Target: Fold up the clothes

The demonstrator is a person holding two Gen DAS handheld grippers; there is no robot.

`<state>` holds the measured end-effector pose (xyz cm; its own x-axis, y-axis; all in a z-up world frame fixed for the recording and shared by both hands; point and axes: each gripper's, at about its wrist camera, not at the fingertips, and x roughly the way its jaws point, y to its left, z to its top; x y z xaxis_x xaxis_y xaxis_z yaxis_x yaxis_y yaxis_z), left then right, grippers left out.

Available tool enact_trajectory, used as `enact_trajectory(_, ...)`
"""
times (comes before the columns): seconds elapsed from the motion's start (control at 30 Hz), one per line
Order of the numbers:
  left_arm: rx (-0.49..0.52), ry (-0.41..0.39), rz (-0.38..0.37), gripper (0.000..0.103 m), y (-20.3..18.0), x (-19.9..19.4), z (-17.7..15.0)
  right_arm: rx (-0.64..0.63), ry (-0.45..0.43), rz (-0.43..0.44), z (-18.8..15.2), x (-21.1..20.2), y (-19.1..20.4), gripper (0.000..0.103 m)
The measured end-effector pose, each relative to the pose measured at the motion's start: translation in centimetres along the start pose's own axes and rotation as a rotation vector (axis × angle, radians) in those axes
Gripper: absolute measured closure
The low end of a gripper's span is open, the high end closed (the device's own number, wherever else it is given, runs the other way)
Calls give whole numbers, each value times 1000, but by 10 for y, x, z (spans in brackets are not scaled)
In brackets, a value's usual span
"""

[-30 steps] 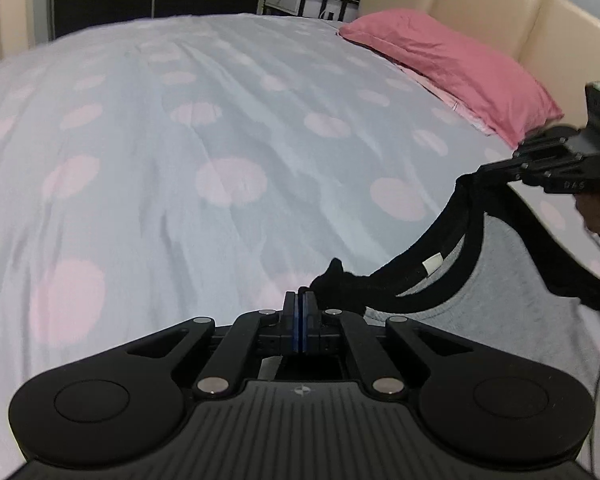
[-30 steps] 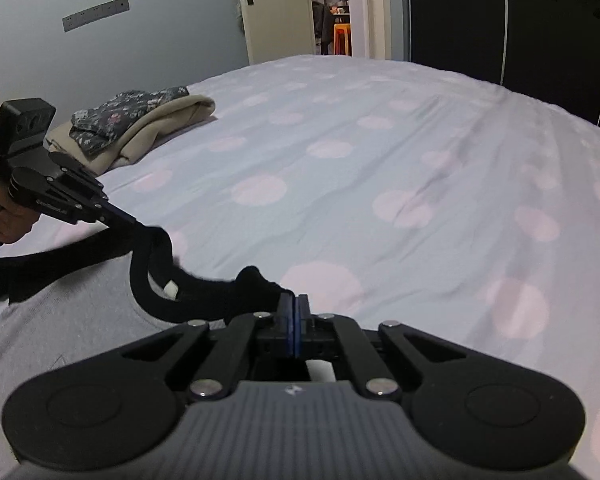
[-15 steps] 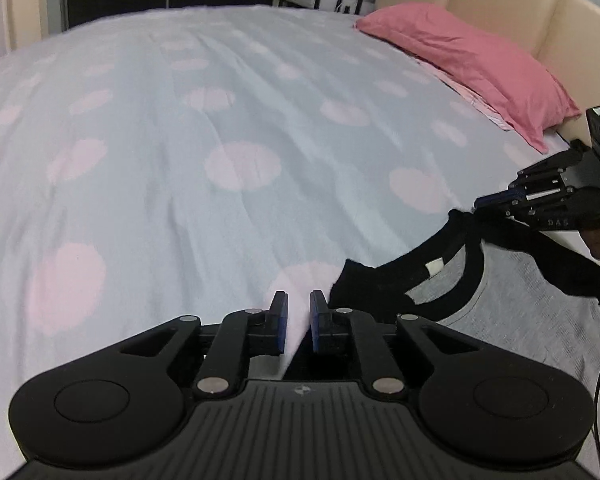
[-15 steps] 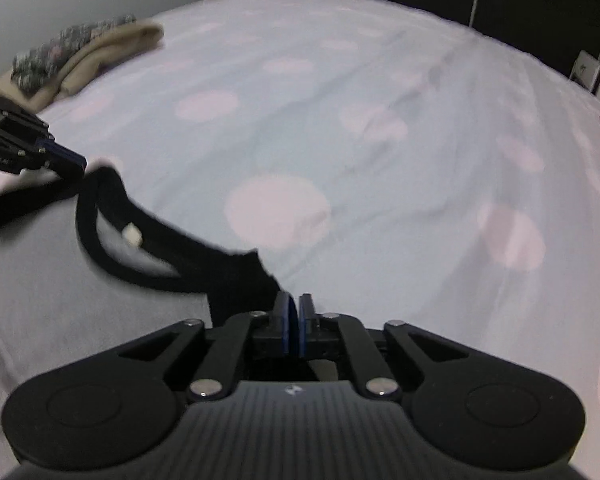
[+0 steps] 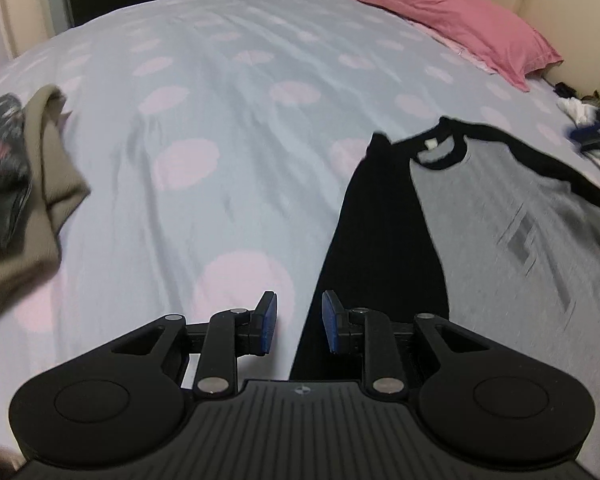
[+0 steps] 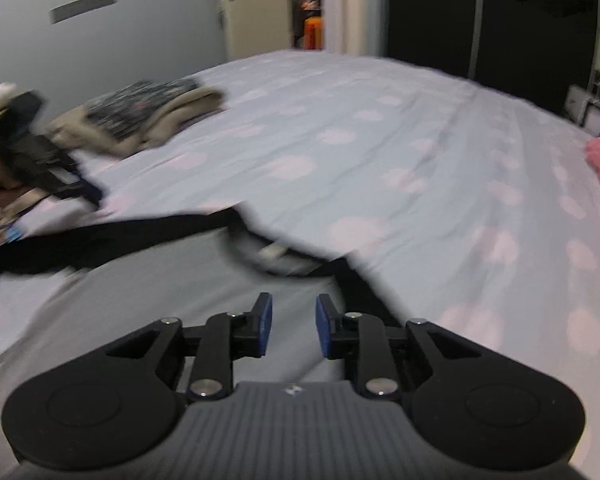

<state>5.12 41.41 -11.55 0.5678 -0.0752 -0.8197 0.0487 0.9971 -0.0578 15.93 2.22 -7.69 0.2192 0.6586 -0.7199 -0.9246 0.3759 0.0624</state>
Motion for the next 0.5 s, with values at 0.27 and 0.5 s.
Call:
enact_trajectory(0.27,14,3,-84,81,-58,-45,-12,58,146,-86,-48,-52,38,70)
enact_trajectory(0.5,-108,156,-181,65,-120,-85,-51,107,410,-21,-102,-99,46,53)
